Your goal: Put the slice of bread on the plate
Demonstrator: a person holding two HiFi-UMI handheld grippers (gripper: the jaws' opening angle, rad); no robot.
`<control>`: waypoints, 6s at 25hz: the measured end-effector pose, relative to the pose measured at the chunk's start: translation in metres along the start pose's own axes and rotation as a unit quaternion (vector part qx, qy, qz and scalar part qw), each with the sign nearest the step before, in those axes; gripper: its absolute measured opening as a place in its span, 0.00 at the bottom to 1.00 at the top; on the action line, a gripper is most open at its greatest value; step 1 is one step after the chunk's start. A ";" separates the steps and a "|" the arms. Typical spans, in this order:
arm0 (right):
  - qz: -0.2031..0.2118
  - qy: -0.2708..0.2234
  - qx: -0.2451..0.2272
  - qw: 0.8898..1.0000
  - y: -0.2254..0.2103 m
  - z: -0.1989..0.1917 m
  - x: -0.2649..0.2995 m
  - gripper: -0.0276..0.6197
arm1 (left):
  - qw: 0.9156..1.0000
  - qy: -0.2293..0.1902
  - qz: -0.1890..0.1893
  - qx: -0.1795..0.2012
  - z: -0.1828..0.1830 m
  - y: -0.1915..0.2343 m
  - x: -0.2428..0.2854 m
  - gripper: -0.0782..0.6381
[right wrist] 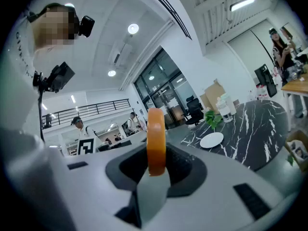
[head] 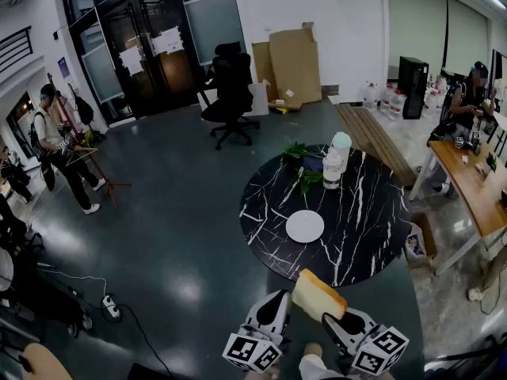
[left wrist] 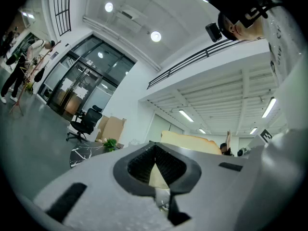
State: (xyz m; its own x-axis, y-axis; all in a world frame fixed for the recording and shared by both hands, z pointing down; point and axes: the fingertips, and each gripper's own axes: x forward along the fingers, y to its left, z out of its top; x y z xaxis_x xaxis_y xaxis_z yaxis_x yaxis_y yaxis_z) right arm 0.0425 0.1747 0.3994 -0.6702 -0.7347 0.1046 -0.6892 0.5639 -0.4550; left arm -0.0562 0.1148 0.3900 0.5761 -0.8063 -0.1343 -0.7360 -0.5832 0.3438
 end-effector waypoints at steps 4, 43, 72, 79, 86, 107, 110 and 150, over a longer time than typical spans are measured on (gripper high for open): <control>0.007 0.009 -0.005 1.000 -0.037 0.012 0.025 0.18 | 1.000 -0.005 0.003 0.001 -0.011 0.020 0.043 0.12; -0.014 0.059 0.382 0.922 -0.285 -0.018 0.274 0.18 | 0.996 0.066 0.059 -0.018 -0.102 0.212 0.240 0.12; -0.005 0.469 -0.011 0.883 -0.294 -0.072 0.253 0.44 | 0.995 0.050 0.065 -0.055 -0.101 0.224 0.237 0.12; -0.022 0.593 -0.164 0.788 -0.309 -0.082 0.222 0.44 | 0.995 0.042 0.062 -0.063 -0.095 0.220 0.232 0.12; -0.012 0.497 -0.101 0.862 -0.286 -0.067 0.225 0.44 | 0.996 0.042 0.060 -0.060 -0.095 0.211 0.224 0.12; 0.033 0.143 -0.124 0.981 -0.182 0.036 0.202 0.08 | 0.998 0.056 0.004 -0.024 -0.072 0.132 0.207 0.12; 0.034 0.121 -0.130 0.984 -0.170 0.048 0.194 0.08 | 0.998 0.058 -0.010 -0.019 -0.065 0.117 0.205 0.12; 0.037 0.053 -0.149 0.987 -0.125 0.091 0.163 0.06 | 0.999 0.021 -0.028 0.027 -0.007 0.073 0.191 0.12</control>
State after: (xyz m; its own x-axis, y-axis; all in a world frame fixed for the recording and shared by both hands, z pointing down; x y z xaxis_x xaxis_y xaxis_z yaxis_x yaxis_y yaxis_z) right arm 0.0442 -0.0498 0.3925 -0.7361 -0.6523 0.1805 -0.6768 0.7123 -0.1858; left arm 0.0026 -0.0804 0.3957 0.6310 -0.7675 -0.1131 -0.7191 -0.6333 0.2862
